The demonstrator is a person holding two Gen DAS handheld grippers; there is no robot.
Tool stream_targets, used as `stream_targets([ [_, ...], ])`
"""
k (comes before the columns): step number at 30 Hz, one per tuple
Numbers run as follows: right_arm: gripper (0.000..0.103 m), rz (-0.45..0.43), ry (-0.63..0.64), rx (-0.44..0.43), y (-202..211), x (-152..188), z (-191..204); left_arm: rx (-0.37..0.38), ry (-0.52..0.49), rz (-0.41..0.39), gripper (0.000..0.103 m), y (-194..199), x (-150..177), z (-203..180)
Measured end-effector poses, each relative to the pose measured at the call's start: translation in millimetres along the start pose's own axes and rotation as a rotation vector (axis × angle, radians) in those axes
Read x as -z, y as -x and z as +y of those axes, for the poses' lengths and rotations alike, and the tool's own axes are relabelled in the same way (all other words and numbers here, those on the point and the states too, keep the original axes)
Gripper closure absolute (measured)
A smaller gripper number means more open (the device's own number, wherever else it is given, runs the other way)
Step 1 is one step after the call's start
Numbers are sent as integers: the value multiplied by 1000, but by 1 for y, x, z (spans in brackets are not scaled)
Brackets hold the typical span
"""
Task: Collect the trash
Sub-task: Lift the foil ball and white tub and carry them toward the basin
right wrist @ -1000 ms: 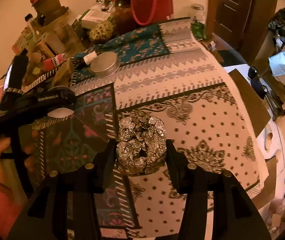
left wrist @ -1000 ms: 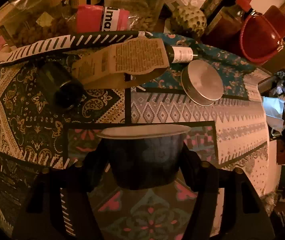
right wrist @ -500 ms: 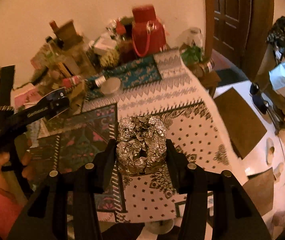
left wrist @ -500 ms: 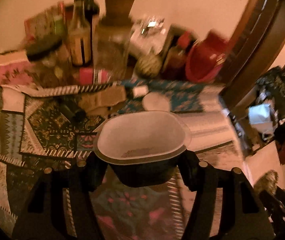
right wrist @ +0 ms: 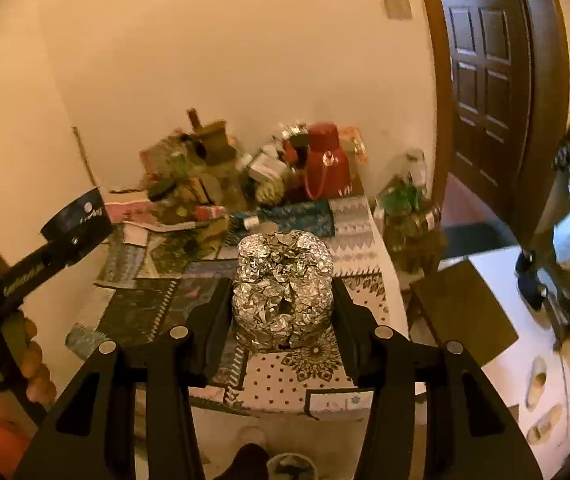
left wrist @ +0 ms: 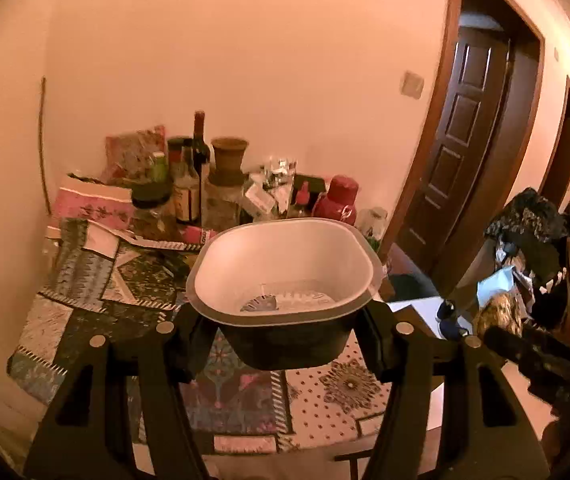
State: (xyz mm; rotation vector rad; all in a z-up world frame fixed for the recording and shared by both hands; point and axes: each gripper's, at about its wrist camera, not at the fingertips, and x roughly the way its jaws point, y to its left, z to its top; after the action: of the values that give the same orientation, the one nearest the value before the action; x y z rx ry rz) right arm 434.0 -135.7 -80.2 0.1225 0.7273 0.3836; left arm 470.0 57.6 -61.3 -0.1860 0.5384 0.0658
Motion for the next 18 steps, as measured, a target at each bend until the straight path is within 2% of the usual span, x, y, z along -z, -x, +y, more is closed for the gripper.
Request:
stream_targets([
  [5, 59, -51, 17, -43, 35, 2, 4, -18, -12, -60, 43, 61, 8, -12],
  [10, 59, -98, 25, -71, 62, 9, 14, -26, -28, -98, 43, 105, 17, -16],
  [18, 59, -123, 25, -72, 97, 36, 41, 16, -37, -133, 43, 159, 38, -8],
])
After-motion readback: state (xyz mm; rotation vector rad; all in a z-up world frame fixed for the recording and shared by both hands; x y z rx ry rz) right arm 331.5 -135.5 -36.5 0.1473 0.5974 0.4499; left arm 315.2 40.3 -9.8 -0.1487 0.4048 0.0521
